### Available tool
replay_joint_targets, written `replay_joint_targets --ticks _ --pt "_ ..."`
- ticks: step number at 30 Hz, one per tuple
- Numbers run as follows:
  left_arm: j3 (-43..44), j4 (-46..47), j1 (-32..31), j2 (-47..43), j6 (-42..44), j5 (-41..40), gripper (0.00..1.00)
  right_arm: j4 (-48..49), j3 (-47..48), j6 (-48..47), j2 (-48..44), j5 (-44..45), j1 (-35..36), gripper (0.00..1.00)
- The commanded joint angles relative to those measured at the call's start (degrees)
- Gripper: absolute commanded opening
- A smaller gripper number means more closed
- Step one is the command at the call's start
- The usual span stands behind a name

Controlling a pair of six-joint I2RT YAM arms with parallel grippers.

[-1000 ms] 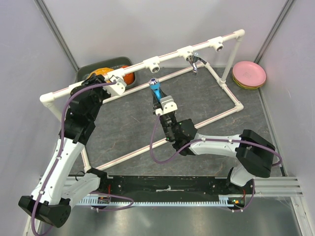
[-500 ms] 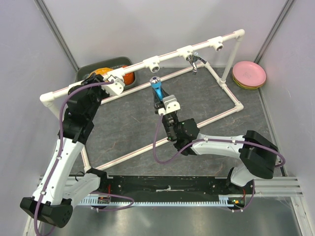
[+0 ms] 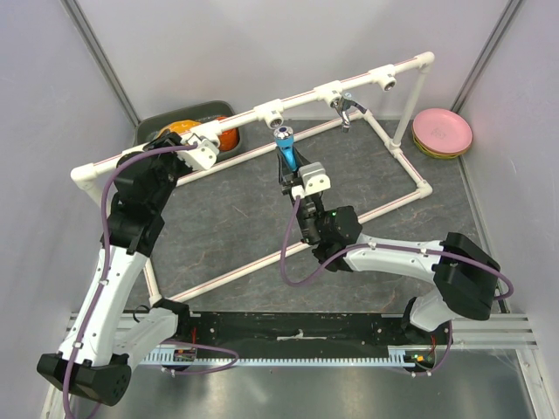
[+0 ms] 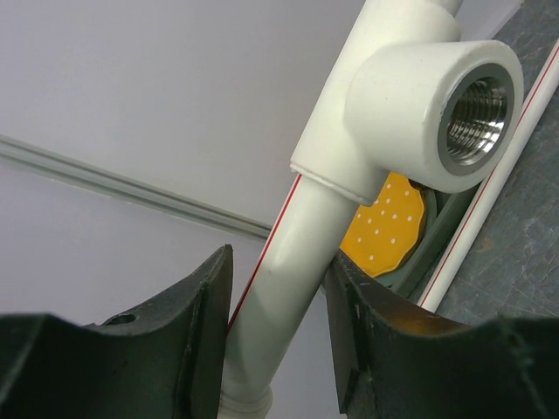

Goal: Install the water faucets

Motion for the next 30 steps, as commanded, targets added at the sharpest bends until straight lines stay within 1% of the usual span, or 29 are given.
replay_joint_targets --ticks 1,12,18,24,26,27,29,30 --pt "-0.8 -4.1 0.8 0.4 -9.2 2.8 0.13 25.7 3.6 1.3 -0.5 -1.9 -1.0 0.0" --pt "-0.5 -4.1 2.0 0.3 -10.6 5.3 0.12 25.3 5.1 5.1 1.7 -2.9 -3.8 0.0" --pt "-0.6 -4.3 2.2 0.1 -11.0 6.2 0.09 25.3 5.1 6.8 2.4 -3.2 -4.5 0.0" --pt "-0.6 -4.5 2.2 -0.2 -11.2 6.6 0.1 24.5 5.3 8.5 2.0 -4.8 -4.6 0.0" --pt "-0.4 -4.3 2.2 -0.5 -11.7 7.0 0.13 23.4 4.6 9.5 0.9 -5.1 -4.6 0.0" --pt "-0.4 -4.3 2.1 -1.0 -12.0 8.1 0.17 22.9 4.1 10.3 -0.3 -5.2 -4.6 0.0" --pt "-0.1 -4.0 2.1 -1.6 -13.0 9.2 0.23 21.3 2.1 11.1 -2.1 -5.1 -4.5 0.0" --pt "0.1 -3.5 2.1 -2.2 -13.3 10.3 0.29 20.6 1.4 12.2 -4.1 -4.7 -4.6 0.0"
